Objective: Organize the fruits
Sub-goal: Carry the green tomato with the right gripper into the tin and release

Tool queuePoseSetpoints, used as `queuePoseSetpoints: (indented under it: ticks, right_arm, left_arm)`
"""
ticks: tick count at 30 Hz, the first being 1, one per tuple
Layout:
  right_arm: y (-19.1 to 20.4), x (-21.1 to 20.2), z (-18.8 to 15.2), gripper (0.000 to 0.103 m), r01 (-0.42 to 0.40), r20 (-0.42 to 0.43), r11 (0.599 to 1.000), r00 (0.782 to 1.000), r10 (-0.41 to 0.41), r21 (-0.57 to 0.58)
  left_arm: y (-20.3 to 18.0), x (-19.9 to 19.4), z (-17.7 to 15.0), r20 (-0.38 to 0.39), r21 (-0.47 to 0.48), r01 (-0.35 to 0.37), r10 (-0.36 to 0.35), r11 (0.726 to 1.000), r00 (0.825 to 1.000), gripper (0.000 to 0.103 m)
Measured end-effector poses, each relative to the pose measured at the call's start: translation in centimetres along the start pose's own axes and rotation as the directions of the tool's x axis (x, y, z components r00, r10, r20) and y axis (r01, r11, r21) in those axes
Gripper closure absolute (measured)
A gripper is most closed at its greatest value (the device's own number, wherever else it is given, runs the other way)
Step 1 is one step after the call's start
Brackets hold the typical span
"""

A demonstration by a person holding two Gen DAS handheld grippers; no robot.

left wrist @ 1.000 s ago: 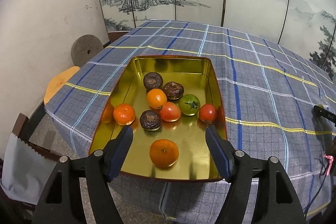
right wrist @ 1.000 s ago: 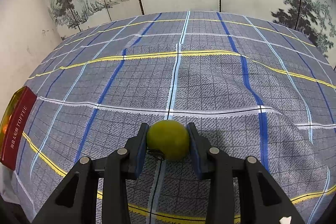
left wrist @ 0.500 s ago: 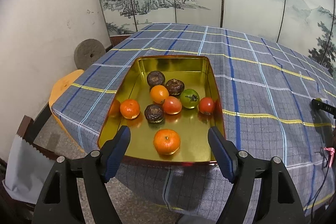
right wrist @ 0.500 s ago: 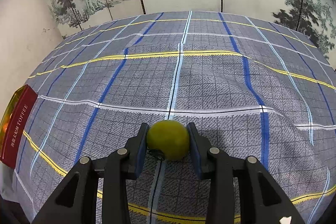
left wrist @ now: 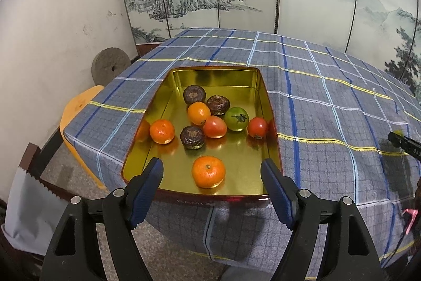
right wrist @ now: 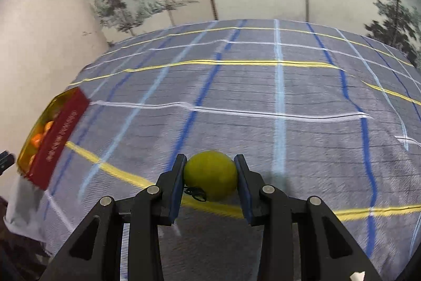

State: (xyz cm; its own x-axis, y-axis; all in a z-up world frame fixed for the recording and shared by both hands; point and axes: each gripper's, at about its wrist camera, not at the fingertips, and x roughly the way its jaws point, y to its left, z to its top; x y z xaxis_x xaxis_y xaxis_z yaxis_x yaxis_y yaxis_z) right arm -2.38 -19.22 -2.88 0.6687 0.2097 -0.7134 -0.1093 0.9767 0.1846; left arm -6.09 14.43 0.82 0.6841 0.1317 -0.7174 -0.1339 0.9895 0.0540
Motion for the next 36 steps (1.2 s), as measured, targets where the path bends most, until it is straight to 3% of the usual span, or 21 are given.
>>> queuePoseSetpoints:
  ticks: [12, 18, 24, 28, 36]
  right_arm:
    - [10.5, -0.8, 0.3, 0.068, -0.181, -0.019, 0.971, 0.984, 0.18, -0.158]
    - [18.0, -0.6, 1.4, 0.068, -0.328, -0.059, 0.904, 0.944, 0.325, -0.275]
    - [23.7, 1.1, 2.1, 0.068, -0.43, -0.112, 0.837, 0.901, 0.418, -0.338]
    - [27.3, 2.7, 2.2, 0.068, -0.458, -0.152, 0.796, 0.888, 0.435, -0.396]
    - [29.8, 6.0, 1.9, 0.068, -0.462, -0.21, 0.787, 0.887, 0.411, -0.41]
  left_arm:
    - [0.9, -0.5, -0.2, 0.009, -0.014, -0.001, 0.002, 1.0, 1.0, 0.026]
    - [2.6, -0.3, -0.5, 0.006, -0.023, -0.051, 0.051, 0.998, 0.999, 0.026]
    - [4.1, -0.3, -0.8, 0.018, -0.036, -0.093, 0.094, 0.995, 0.995, 0.026]
    - [4.2, -0.3, -0.7, 0.026, -0.022, -0.11, 0.11, 0.994, 0.994, 0.026]
    - [4.6, -0.3, -0.6, 0.025, -0.025, -0.104, 0.104, 0.994, 0.994, 0.026]
